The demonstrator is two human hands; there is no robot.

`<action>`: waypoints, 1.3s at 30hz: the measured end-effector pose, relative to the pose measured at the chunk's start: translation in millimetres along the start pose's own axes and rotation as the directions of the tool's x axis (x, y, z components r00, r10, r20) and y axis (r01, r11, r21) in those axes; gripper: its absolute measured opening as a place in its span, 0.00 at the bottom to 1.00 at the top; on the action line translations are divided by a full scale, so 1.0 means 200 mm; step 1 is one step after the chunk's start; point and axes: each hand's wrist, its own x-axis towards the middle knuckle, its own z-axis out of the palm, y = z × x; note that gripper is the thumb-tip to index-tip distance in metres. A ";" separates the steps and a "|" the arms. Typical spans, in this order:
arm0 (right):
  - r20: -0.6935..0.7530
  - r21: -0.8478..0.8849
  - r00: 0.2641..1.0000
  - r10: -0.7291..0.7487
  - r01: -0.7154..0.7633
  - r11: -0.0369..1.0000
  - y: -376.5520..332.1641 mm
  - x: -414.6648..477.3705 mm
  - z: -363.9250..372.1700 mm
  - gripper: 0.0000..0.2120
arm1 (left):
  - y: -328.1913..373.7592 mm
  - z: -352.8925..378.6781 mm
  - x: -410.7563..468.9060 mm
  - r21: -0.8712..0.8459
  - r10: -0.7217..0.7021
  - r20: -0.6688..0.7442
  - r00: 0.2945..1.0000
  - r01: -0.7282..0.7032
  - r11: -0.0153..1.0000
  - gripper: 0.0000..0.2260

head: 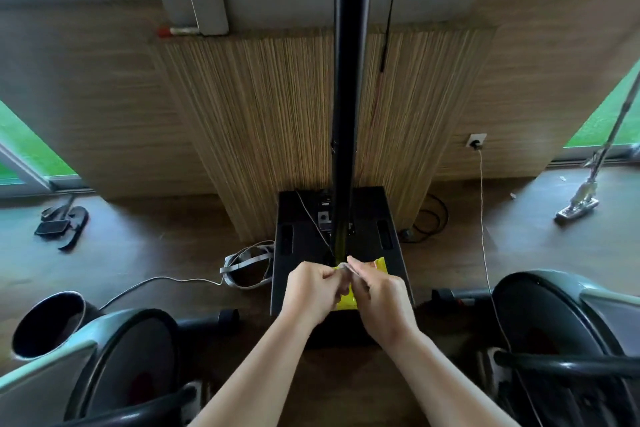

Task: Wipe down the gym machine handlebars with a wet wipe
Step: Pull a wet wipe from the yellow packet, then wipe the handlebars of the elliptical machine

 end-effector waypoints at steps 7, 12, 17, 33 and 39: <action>0.079 0.073 0.996 -0.029 0.023 0.997 -0.16 -0.06 -0.08 0.29 | 0.07 -0.11 -0.12 -0.201 -0.147 0.153 0.977 0.177 0.964 0.35; 0.042 0.164 0.998 0.044 -0.050 0.985 -0.25 0.00 -0.13 0.13 | 0.14 -0.28 -0.16 -0.027 -0.035 0.208 0.978 0.041 0.999 0.26; -0.042 0.294 0.997 0.066 -0.051 0.954 -0.40 0.07 -0.11 0.11 | 0.19 -0.50 -0.25 0.347 0.192 0.061 0.980 -0.201 0.916 0.10; 0.101 0.746 0.870 -0.483 0.255 0.616 -1.56 0.34 -0.13 0.11 | 0.40 -1.30 -0.99 0.619 0.421 -0.618 0.664 0.079 0.782 0.31; 0.112 0.872 0.699 -0.706 0.272 0.408 -1.99 0.14 -0.15 0.11 | 0.50 -1.40 -1.54 0.577 0.398 -0.792 0.463 0.353 0.737 0.30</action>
